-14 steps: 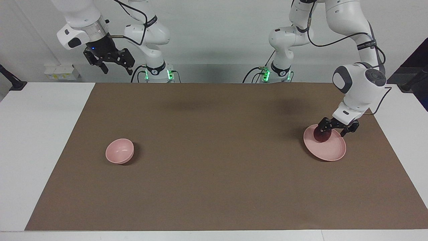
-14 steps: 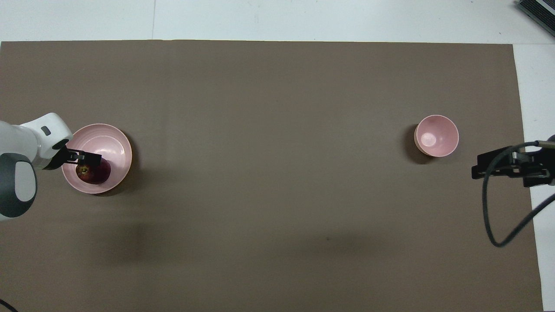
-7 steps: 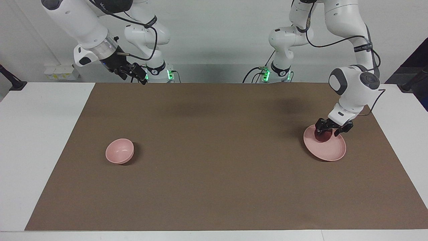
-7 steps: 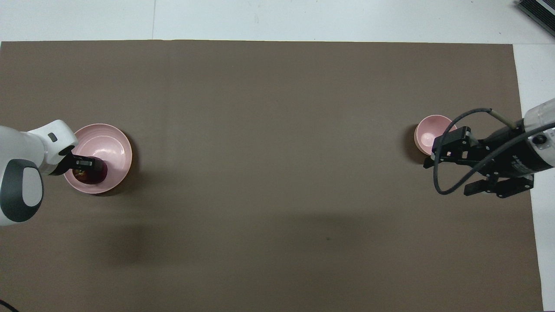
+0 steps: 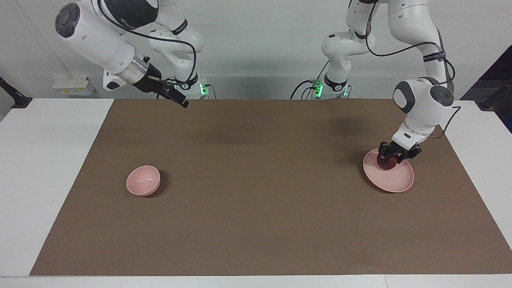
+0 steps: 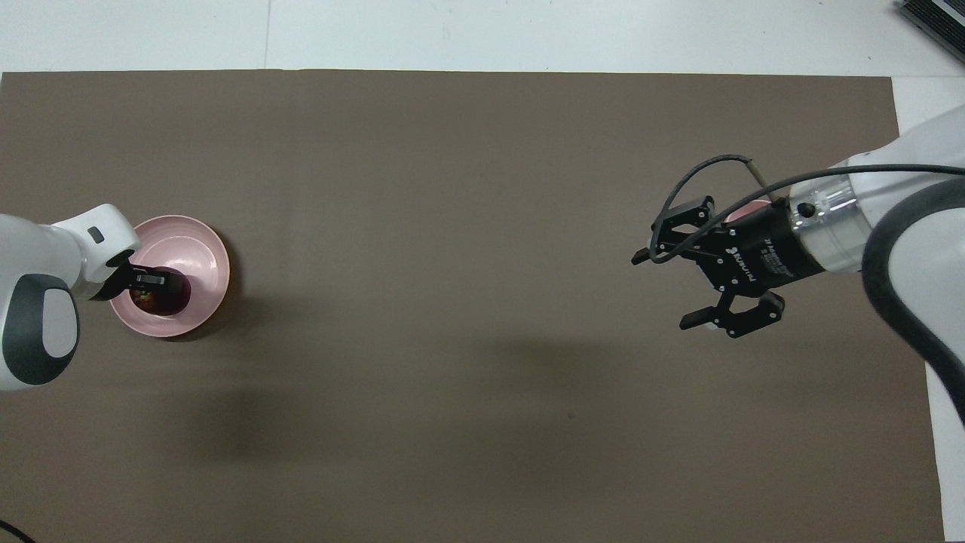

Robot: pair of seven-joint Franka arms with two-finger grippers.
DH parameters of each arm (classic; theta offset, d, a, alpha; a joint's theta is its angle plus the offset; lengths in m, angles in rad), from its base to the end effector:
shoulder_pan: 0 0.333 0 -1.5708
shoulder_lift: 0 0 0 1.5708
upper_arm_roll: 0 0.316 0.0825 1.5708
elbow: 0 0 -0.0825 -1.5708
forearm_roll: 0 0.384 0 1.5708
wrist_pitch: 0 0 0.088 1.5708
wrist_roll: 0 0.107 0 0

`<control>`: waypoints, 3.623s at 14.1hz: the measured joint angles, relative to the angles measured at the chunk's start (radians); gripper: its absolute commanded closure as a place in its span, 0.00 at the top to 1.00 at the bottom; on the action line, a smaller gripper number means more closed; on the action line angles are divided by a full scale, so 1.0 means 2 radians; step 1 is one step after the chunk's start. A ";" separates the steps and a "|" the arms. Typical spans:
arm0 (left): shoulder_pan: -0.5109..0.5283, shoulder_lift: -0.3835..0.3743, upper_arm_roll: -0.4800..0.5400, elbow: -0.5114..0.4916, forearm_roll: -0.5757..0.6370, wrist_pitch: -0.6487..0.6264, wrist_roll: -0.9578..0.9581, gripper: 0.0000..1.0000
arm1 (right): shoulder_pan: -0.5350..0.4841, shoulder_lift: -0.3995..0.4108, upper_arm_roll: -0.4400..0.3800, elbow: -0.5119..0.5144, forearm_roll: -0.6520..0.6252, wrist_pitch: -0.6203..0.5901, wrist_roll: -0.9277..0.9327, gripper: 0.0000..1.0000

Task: Move apple from plate to bowl
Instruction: 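Lift the apple with the left gripper while the right gripper approaches, then close the right gripper on the apple held by the left gripper, then carry the apple toward the small cup while the left gripper withdraws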

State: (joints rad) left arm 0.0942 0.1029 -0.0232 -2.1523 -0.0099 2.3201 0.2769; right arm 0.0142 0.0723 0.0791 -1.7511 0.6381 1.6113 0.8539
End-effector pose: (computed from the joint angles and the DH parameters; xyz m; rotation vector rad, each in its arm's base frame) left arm 0.5576 0.0396 0.3590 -3.1228 0.3121 -0.1030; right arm 0.5580 0.1128 0.5232 -2.3599 1.0783 0.6379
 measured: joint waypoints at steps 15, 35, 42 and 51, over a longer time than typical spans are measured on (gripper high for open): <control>-0.118 -0.019 -0.025 0.054 -0.300 -0.065 -0.039 0.00 | 0.157 0.054 0.001 -0.116 0.283 0.320 0.037 1.00; -0.137 -0.021 -0.107 0.076 -0.418 0.007 -0.092 0.00 | 0.201 0.119 0.001 -0.091 0.444 0.366 0.043 1.00; -0.154 -0.016 -0.109 0.078 -0.417 0.010 -0.109 0.00 | 0.201 0.118 0.001 -0.081 0.479 0.361 0.029 0.16; -0.154 -0.015 -0.106 0.083 -0.417 0.008 -0.109 0.80 | 0.202 0.117 0.001 -0.079 0.479 0.361 0.022 0.00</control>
State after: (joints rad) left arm -0.2146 0.0725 -0.2360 -1.9865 -0.8438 2.3362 0.0591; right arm 0.4173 0.3069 0.0818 -1.9089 1.5968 2.3342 0.8970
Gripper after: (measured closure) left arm 0.357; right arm 0.181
